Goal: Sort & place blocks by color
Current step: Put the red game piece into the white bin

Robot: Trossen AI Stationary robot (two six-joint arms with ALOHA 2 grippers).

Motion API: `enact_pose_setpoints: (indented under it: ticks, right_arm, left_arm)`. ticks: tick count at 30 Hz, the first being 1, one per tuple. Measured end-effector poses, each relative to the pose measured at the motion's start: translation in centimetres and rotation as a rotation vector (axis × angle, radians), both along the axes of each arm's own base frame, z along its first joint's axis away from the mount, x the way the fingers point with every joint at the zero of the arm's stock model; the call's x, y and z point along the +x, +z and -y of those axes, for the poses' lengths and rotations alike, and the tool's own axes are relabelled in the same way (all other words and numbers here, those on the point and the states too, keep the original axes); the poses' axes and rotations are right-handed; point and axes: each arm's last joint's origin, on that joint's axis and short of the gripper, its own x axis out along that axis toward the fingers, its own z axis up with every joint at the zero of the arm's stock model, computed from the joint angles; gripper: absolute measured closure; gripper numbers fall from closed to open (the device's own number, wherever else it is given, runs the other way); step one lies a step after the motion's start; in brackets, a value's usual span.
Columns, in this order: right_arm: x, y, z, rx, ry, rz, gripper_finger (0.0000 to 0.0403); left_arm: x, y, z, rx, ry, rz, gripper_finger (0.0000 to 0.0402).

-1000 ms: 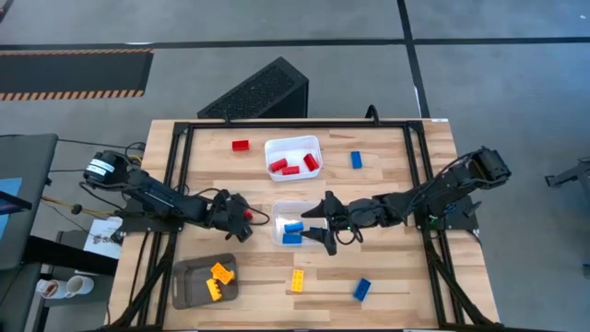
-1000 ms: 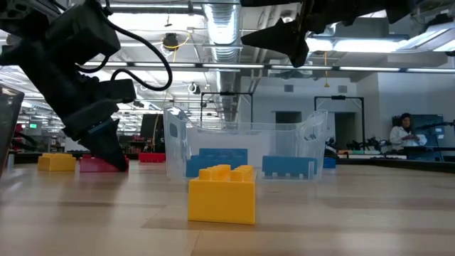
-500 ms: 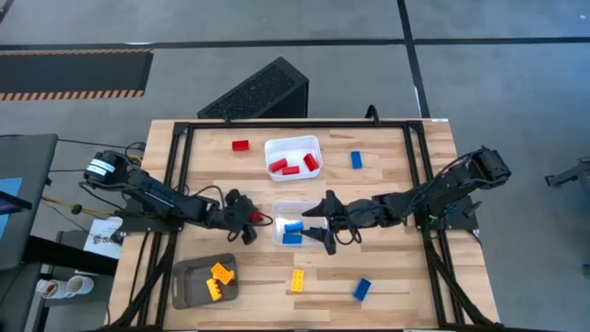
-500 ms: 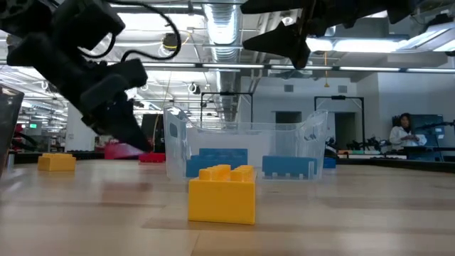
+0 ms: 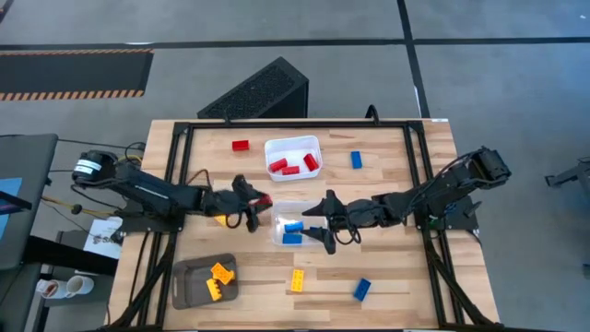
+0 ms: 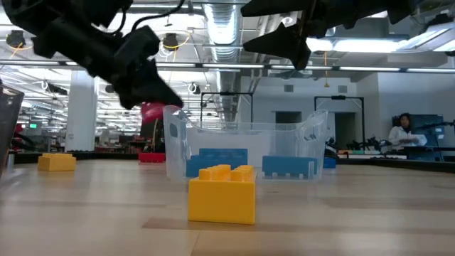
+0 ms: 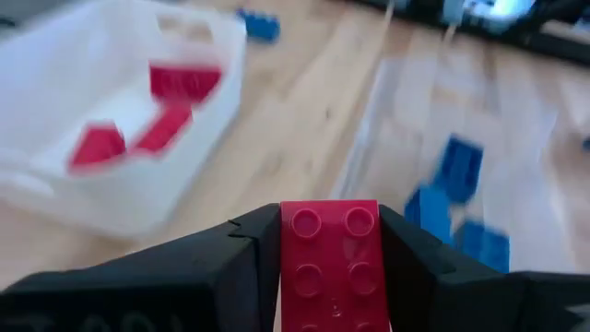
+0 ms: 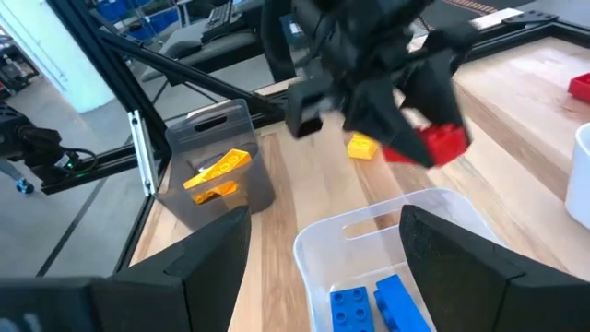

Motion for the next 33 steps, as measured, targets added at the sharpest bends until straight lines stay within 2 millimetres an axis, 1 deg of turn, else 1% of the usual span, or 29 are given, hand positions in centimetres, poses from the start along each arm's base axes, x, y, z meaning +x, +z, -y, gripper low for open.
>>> enact_pose_setpoints:
  ticks: [5,10,16,19,20,23,26,29,33]
  right_arm:
    - [0.2,0.0,0.6,0.001,-0.021,0.000,0.0101]
    - [0.2,0.0,1.0,0.003,-0.034,0.001,0.0101]
    - [0.3,0.0,1.4,0.001,-0.047,0.000,0.0101]
    - [0.3,0.0,1.4,0.000,-0.048,0.000,0.0101]
    - [0.3,0.0,1.4,0.000,-0.048,0.000,0.0101]
    - [0.3,0.0,1.3,0.000,-0.044,-0.001,0.0101]
    - [0.2,-0.1,1.1,-0.002,-0.036,-0.007,0.0101]
    - [0.2,-0.2,1.1,-0.006,-0.034,-0.021,0.0101]
    - [0.2,-0.3,1.1,-0.021,-0.031,-0.033,0.0101]
  left_arm:
    - [0.4,1.4,-3.1,-0.009,0.025,0.110,0.0293]
    - [0.9,1.9,-5.9,-0.063,0.018,0.179,0.0294]
    - [3.2,2.9,-8.0,-0.048,-0.001,0.160,0.0294]
    - [4.8,3.5,-9.3,-0.026,-0.006,0.158,0.0294]
    - [5.3,3.6,-9.9,-0.025,-0.005,0.147,0.0294]
    - [6.4,3.0,-11.5,-0.035,0.026,0.072,0.0292]
    - [7.1,2.8,-13.1,-0.056,0.049,0.036,0.0273]
    - [7.5,2.0,-14.1,-0.121,0.035,0.011,0.0245]
    - [7.6,2.1,-14.9,-0.150,0.056,0.026,0.0210]
